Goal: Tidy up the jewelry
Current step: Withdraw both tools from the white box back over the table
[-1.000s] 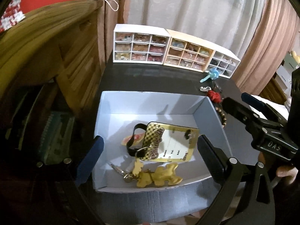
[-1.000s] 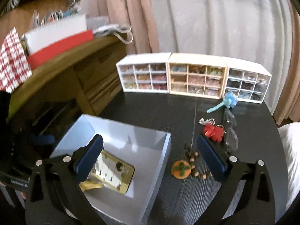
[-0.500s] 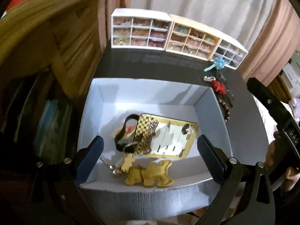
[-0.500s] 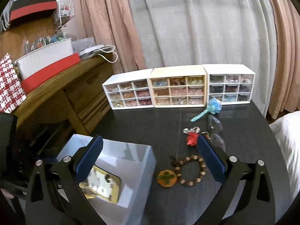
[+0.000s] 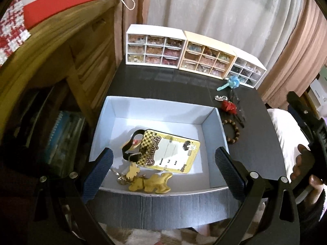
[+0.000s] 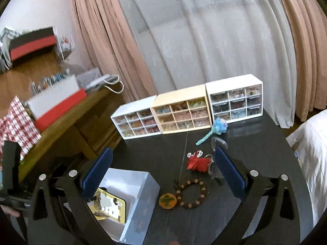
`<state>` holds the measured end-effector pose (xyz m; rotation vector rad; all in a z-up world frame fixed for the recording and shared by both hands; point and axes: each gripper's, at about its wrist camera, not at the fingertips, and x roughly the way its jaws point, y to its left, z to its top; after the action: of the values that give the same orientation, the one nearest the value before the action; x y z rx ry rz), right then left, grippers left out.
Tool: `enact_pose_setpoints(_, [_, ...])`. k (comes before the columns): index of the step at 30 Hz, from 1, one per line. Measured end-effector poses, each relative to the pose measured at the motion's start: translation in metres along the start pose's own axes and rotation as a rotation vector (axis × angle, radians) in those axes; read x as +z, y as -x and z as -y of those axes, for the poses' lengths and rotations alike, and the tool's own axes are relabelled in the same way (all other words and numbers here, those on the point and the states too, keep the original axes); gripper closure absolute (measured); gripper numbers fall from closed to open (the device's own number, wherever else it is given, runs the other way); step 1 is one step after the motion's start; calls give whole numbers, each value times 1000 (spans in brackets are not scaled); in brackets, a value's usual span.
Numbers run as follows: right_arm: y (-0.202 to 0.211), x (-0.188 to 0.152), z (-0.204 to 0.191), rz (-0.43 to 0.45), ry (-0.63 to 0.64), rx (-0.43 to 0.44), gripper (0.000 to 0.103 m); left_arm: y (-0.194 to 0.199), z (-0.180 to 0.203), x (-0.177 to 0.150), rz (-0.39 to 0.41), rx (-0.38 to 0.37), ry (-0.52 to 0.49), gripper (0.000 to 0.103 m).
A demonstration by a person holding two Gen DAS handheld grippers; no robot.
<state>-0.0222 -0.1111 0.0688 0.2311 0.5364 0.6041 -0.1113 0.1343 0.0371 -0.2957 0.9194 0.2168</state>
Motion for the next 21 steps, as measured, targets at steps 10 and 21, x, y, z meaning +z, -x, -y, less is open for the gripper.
enact_pose_setpoints(10, [5, 1, 64, -130, -121, -115, 7, -8, 22, -2, -41, 20, -39, 4])
enact_pose_setpoints(21, [28, -5, 104, -120, -27, -274, 7, -45, 58, 0, -134, -2, -110, 4])
